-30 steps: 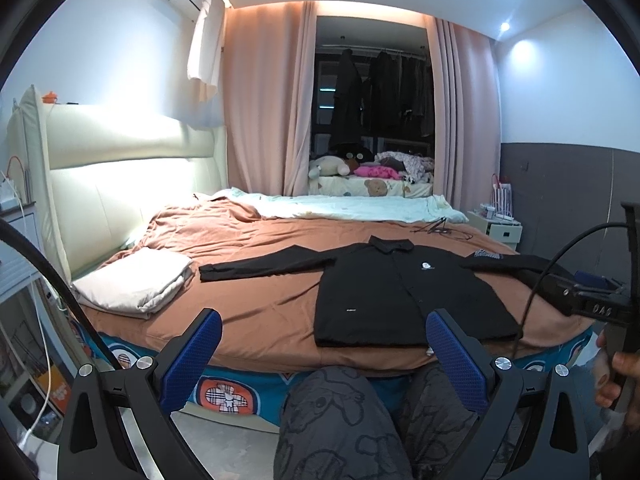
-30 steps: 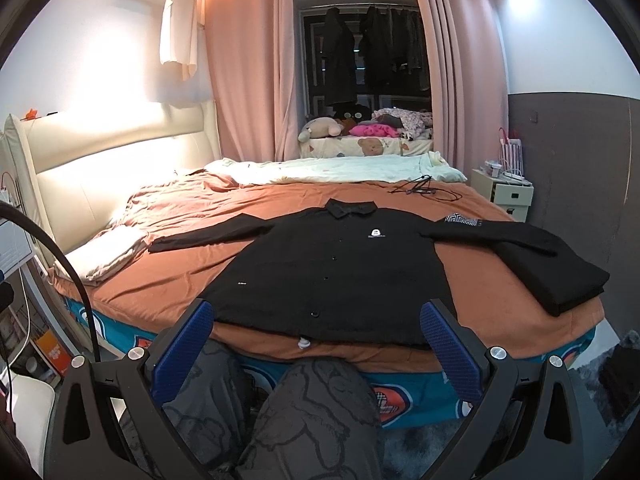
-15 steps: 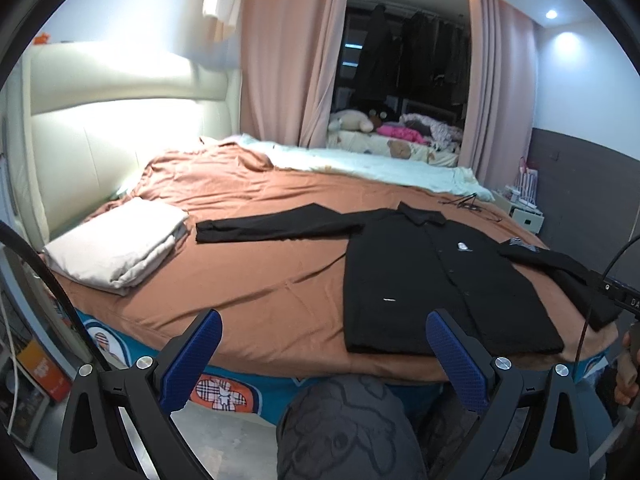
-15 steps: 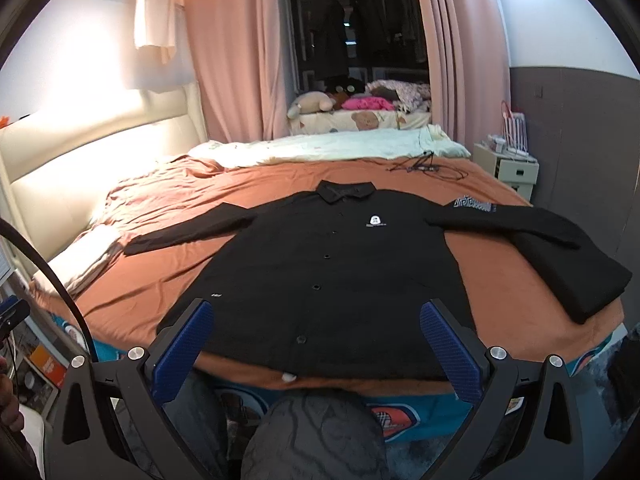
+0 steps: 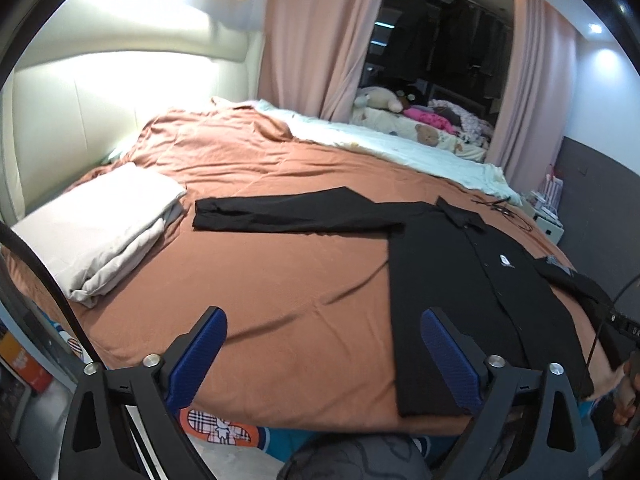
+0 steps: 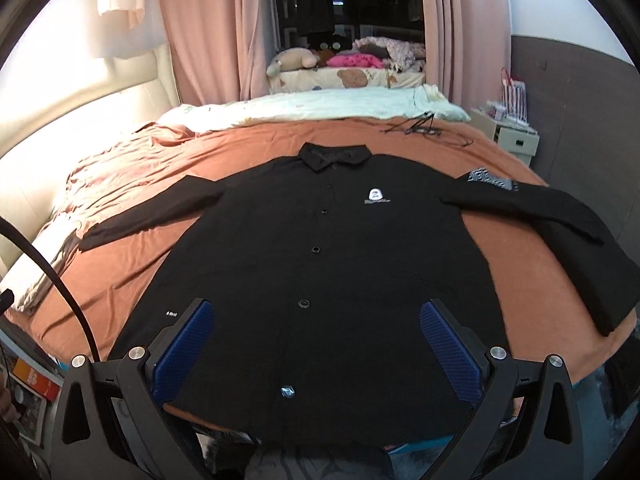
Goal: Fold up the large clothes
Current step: 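Move the left tool down to the sleeve nearest it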
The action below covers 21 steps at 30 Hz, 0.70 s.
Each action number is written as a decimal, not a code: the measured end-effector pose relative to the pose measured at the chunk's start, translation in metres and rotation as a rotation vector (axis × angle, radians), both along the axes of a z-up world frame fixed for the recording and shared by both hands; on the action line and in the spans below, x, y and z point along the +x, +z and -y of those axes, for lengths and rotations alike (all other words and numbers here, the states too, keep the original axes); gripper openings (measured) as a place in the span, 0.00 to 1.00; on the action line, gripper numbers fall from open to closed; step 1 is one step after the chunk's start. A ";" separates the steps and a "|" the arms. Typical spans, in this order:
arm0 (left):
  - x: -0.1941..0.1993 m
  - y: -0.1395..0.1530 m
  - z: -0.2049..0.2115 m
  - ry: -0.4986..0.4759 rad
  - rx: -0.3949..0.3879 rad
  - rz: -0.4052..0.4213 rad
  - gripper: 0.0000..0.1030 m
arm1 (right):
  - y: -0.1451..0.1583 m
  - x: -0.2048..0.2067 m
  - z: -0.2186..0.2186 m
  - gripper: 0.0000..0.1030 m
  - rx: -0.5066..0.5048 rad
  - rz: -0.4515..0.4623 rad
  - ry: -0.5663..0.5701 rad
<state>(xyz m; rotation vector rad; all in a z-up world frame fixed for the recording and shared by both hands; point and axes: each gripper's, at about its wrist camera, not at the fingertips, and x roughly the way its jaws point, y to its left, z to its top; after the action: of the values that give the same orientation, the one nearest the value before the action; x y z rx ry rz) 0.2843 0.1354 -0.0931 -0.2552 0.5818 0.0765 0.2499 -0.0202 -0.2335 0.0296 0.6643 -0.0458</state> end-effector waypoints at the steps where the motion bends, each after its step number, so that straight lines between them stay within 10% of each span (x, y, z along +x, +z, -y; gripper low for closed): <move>1: 0.006 -0.001 -0.003 0.003 -0.008 -0.006 0.93 | 0.000 0.006 -0.002 1.00 0.006 -0.012 -0.002; 21: 0.171 -0.030 -0.108 0.131 -0.185 -0.171 0.74 | 0.029 0.153 -0.012 0.99 0.049 -0.086 0.026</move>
<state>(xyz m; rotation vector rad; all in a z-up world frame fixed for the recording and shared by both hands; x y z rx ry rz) 0.4550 0.2432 -0.1231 -0.4702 0.7432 0.1726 0.4034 -0.0082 -0.2048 0.0664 0.7515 -0.0054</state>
